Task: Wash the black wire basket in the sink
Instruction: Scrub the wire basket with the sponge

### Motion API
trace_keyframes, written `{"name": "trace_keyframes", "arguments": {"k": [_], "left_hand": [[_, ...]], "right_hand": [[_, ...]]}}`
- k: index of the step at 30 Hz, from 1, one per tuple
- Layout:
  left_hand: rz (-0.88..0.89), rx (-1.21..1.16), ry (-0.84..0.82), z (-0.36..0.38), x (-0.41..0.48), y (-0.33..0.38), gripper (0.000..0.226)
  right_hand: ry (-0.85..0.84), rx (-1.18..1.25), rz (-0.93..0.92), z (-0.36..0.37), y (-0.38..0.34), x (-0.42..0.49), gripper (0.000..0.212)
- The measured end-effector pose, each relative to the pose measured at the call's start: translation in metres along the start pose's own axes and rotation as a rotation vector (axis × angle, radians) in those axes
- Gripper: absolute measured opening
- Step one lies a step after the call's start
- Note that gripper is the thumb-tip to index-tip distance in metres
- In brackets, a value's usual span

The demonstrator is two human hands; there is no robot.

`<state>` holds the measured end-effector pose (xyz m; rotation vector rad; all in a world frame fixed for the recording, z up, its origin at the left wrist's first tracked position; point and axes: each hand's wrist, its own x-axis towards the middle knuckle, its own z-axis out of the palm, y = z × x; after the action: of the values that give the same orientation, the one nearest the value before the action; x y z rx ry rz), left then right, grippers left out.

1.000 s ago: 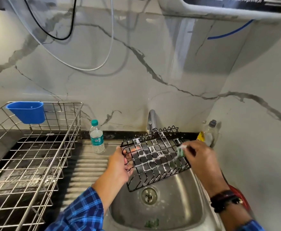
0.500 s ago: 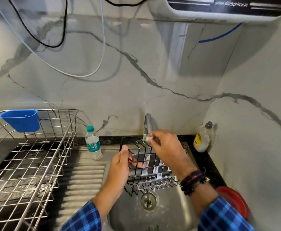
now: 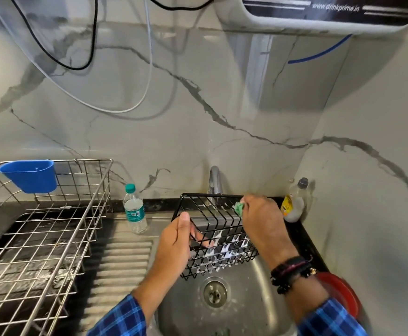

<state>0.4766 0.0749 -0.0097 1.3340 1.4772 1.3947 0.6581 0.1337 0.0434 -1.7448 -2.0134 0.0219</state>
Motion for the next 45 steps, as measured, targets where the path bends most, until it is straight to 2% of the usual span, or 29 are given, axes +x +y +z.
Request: {"name": "trace_keyframes", "arguments": {"k": [3,6,10,15,17,20,23,26,29,31,34,39,42,45], "left_hand": [[0.062,0.036,-0.016,-0.001,0.001,0.004,0.049],[0.173,0.142,-0.007,0.001,0.003,0.009,0.053],[0.251,0.256,0.012,0.003,0.008,0.003,0.065],[0.287,0.305,0.042,0.000,0.013,0.008,0.062],[0.300,0.353,0.027,0.001,0.015,0.014,0.058],[0.289,0.403,0.019,0.000,0.016,0.017,0.054],[0.283,0.418,0.035,-0.002,0.015,0.011,0.060],[0.302,0.407,0.047,-0.001,0.013,0.009,0.062],[0.303,0.333,0.048,-0.004,0.012,0.012,0.062],[0.320,0.287,0.021,-0.008,0.012,0.014,0.057],[0.322,0.260,0.010,-0.013,0.012,0.010,0.052],[0.276,0.129,0.025,-0.015,0.004,0.004,0.048],[0.266,0.088,0.042,-0.016,0.005,0.002,0.054],[0.232,0.077,0.071,-0.014,0.008,0.007,0.062]], "right_hand": [[-0.015,0.100,0.027,0.005,-0.004,0.001,0.019],[0.104,0.279,-0.039,0.006,-0.017,-0.002,0.016],[0.013,0.349,-0.195,0.001,-0.041,-0.008,0.020],[0.244,0.362,-0.291,0.001,-0.041,-0.016,0.015],[0.284,0.387,-0.339,-0.002,-0.044,-0.020,0.016],[0.162,0.437,-0.438,-0.004,-0.044,-0.018,0.010],[0.015,0.500,-0.440,-0.007,-0.036,-0.016,0.016],[0.091,0.535,-0.461,-0.011,-0.028,-0.019,0.018],[0.139,0.501,-0.316,-0.004,-0.007,-0.016,0.018],[0.100,0.475,-0.156,0.002,0.008,-0.009,0.018],[0.063,0.398,-0.091,0.010,0.024,0.005,0.017],[-0.022,0.317,0.132,0.009,0.036,0.015,0.017],[-0.015,0.352,0.148,0.000,0.022,0.012,0.017],[-0.024,0.392,-0.008,-0.010,-0.011,0.010,0.016]]}}
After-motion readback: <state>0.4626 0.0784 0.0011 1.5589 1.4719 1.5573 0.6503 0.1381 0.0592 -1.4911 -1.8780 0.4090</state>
